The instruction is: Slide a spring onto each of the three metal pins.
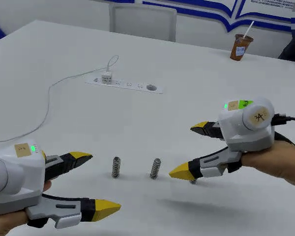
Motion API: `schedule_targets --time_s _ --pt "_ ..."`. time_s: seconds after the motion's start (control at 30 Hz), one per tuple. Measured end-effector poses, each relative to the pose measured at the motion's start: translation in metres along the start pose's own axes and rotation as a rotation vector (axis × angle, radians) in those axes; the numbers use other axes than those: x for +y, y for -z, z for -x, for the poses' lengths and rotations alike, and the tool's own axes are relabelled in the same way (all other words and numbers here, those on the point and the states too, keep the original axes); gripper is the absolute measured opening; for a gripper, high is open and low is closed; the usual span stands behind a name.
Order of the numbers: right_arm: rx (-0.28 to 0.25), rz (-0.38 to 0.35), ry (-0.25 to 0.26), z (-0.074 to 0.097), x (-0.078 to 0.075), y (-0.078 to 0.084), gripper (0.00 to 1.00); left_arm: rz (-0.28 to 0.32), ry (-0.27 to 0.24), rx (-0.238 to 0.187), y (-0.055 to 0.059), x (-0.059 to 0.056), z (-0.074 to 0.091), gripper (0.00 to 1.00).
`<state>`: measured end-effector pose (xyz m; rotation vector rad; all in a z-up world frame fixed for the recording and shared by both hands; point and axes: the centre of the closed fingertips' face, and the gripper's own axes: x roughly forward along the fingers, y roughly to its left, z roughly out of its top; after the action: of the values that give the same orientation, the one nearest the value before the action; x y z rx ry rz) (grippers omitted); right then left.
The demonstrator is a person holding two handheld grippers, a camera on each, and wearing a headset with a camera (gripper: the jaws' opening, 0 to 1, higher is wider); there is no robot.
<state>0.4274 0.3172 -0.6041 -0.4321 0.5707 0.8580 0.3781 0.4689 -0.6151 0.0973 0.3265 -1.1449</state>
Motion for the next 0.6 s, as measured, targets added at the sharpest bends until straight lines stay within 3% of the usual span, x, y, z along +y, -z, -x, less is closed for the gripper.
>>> schedule_targets --time_s 0.23,0.6 --pt "-0.047 -0.016 0.032 0.019 0.004 0.012 0.87 0.002 -0.002 0.005 0.001 0.000 0.001 0.81" --pt "-0.092 -0.061 0.064 0.033 0.020 0.031 0.89 0.000 0.009 0.011 0.000 -0.003 -0.004 0.82"
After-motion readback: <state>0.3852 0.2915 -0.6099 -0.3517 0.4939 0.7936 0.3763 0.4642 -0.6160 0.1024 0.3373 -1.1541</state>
